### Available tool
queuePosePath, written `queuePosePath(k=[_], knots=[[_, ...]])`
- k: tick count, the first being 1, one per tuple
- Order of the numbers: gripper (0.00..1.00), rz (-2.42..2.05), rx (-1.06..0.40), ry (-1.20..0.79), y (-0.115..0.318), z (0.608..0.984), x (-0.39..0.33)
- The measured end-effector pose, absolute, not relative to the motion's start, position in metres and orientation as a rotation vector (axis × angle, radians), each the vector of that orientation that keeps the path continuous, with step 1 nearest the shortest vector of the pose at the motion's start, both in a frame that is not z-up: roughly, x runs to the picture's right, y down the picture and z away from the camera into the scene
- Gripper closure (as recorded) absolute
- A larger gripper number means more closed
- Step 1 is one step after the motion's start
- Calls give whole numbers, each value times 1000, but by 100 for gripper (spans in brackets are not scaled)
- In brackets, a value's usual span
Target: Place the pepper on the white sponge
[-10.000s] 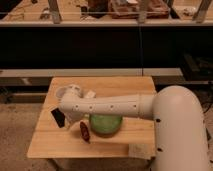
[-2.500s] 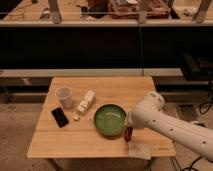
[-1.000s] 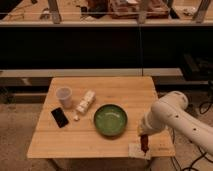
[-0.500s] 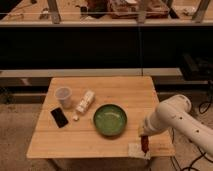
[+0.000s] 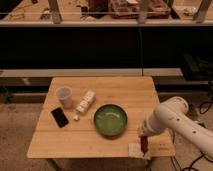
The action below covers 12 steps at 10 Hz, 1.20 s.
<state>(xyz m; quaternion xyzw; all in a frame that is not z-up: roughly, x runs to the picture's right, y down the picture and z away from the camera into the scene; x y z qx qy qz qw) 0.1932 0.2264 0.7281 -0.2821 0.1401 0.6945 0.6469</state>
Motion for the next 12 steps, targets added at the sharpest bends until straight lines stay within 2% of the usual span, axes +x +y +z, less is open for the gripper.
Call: queuePosePath(k=[2, 3, 12], knots=[[66, 1578, -625, 329, 220, 730, 192], [61, 1588, -629, 326, 221, 732, 193], [61, 1601, -637, 301, 222, 748, 193]])
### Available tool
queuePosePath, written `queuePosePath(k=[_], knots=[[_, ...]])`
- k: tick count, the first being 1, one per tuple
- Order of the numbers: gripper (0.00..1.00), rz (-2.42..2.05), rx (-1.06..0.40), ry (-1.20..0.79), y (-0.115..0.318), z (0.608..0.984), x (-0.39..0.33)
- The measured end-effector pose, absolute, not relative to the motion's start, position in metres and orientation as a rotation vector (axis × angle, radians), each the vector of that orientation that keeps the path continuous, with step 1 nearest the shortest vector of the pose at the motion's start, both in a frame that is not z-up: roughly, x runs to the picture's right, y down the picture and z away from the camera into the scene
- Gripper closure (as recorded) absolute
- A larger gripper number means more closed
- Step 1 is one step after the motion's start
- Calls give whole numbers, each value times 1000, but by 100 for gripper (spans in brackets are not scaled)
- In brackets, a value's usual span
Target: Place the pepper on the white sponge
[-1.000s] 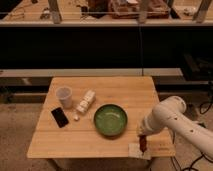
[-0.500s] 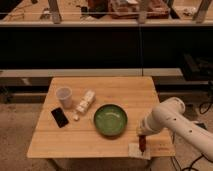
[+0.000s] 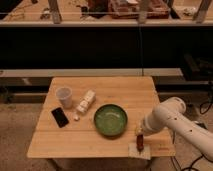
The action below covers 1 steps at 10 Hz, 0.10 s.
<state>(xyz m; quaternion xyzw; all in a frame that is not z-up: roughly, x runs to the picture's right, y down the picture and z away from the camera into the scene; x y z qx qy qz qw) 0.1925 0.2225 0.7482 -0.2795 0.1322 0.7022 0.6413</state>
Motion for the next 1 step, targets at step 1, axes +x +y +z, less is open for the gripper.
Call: queuePosePath(k=[1], knots=[[59, 1603, -641, 303, 224, 750, 195]])
